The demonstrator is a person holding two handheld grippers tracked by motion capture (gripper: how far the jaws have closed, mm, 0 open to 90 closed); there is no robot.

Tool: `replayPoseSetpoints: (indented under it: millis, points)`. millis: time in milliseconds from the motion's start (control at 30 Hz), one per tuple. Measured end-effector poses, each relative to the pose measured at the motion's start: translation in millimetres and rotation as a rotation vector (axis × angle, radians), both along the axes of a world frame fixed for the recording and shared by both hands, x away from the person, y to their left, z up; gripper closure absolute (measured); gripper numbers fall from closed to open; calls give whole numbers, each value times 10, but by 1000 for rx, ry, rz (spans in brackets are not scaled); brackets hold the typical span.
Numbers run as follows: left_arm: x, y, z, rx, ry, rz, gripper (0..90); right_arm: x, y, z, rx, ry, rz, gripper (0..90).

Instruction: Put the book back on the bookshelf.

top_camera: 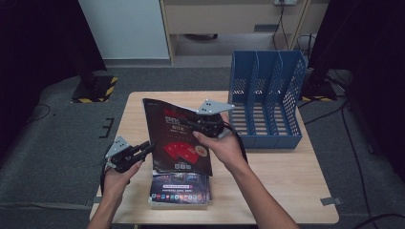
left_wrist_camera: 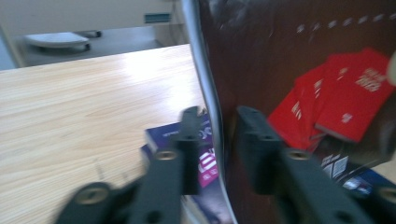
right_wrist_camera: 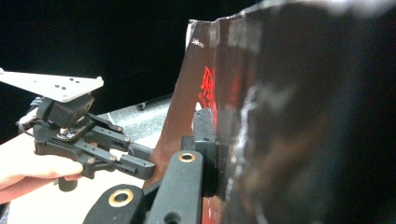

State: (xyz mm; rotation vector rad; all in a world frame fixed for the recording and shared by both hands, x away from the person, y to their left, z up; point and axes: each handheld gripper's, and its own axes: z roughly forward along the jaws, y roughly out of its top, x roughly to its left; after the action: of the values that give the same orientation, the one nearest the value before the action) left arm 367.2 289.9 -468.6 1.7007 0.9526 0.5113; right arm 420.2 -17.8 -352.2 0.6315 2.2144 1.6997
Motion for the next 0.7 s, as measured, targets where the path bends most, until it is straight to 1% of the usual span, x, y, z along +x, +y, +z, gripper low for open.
replayPoseSetpoints:
  millis: [33,67,133,167,200,233,267,300,333,367,400,433,467,500,533,600,633,667,700]
  points:
    - [9,21,-21,1,6,20,589,1,6,8,1,-4,-1,870]
    - [22,48,-50,5,15,46,498,3,16,31,1,-16,-2,870]
    - [50,85,-82,-5,42,71,391,9,16,54,12,-28,-8,870]
    - [50,85,-82,-5,42,71,351,9,16,54,12,-28,-8,870]
    - [69,106,-113,-5,61,80,320,19,13,81,21,-38,-19,870]
    - [69,106,-113,-5,61,80,286,19,13,81,21,-38,-19,870]
    - [82,114,-137,15,75,88,286,24,10,95,24,-41,-26,870]
    - [88,118,-150,25,80,92,234,35,4,124,35,-48,-39,870]
    - [98,123,-166,33,88,95,216,40,0,140,42,-51,-46,870]
    - [106,129,-178,40,96,104,216,40,0,140,42,-51,-46,870]
    - [118,136,-197,50,100,125,165,52,-5,175,50,-60,-58,870]
    - [118,136,-197,50,100,125,159,52,-5,175,50,-60,-58,870]
    - [128,140,-218,62,112,133,146,67,-8,208,57,-60,-67,870]
    - [128,140,-218,62,112,133,132,67,-8,208,57,-60,-67,870]
    - [142,142,-245,74,131,140,120,87,-11,232,55,-66,-85,870]
    - [150,147,-261,67,143,148,102,115,-20,247,56,-67,-100,870]
    - [150,147,-261,67,143,148,95,115,-20,247,56,-67,-100,870]
    - [156,153,-276,72,153,157,86,145,-33,259,65,-64,-118,870]
    - [156,153,-276,72,153,157,79,145,-33,259,65,-64,-118,870]
